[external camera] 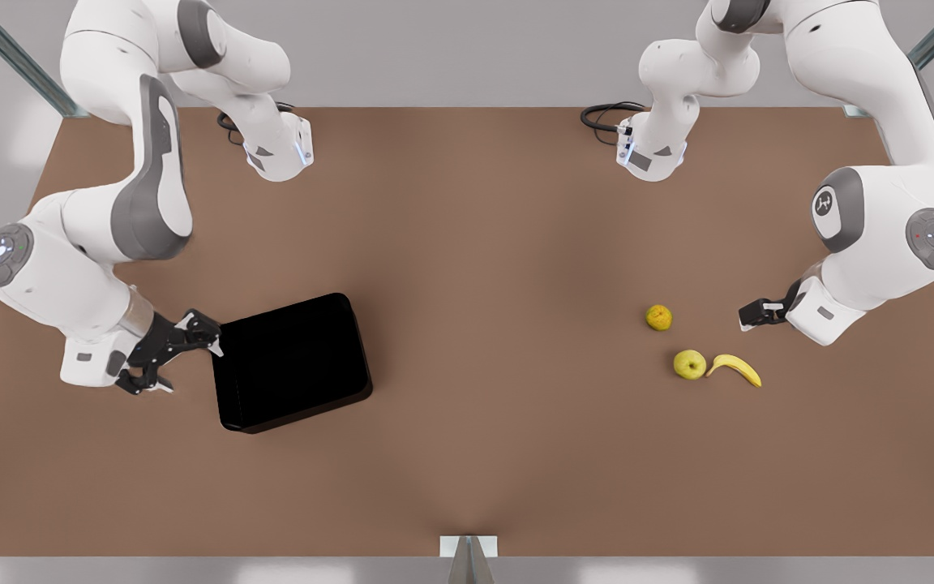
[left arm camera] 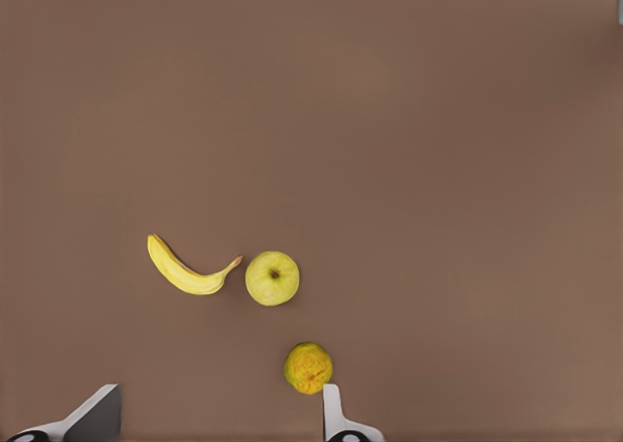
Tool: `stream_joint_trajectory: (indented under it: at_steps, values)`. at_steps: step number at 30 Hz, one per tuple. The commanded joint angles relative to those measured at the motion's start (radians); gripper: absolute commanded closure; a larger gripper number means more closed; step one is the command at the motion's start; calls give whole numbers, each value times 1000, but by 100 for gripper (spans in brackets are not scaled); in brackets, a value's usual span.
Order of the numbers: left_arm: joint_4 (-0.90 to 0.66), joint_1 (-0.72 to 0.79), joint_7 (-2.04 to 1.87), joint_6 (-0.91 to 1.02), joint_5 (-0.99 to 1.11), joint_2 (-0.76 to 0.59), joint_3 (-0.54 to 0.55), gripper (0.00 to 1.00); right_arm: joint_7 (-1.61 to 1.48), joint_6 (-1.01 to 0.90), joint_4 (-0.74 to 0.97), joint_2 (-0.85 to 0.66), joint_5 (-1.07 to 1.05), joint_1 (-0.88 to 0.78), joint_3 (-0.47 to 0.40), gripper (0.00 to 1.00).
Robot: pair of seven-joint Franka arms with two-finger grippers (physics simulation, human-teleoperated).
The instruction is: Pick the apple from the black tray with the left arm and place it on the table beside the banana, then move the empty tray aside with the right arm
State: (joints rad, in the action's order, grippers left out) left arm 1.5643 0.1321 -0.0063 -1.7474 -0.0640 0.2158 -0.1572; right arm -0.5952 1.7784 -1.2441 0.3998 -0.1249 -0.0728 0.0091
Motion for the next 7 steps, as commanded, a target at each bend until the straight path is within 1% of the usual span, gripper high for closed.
stream_joint_trajectory:
  at_steps: [1, 2, 3, 4, 7]
  values:
    - [-1, 1, 25, 2, -4, -1, 1, 0, 321, -96, 3, -6, 80, 15, 8, 0]
    - [-3, 1, 25, 3, 0, -1, 1, 0, 423, -91, 3, -4, 91, 10, 15, 0]
    - [-4, 1, 20, 3, 4, -1, 1, 0, 431, -91, 5, -4, 90, 13, 8, 0]
    - [-4, 6, 29, 0, 58, 0, 2, 0, 431, -96, 5, -4, 91, 13, 12, 0]
    - [-4, 9, 23, -1, 62, 0, 7, 0, 433, -97, 3, -4, 100, 15, 11, 0]
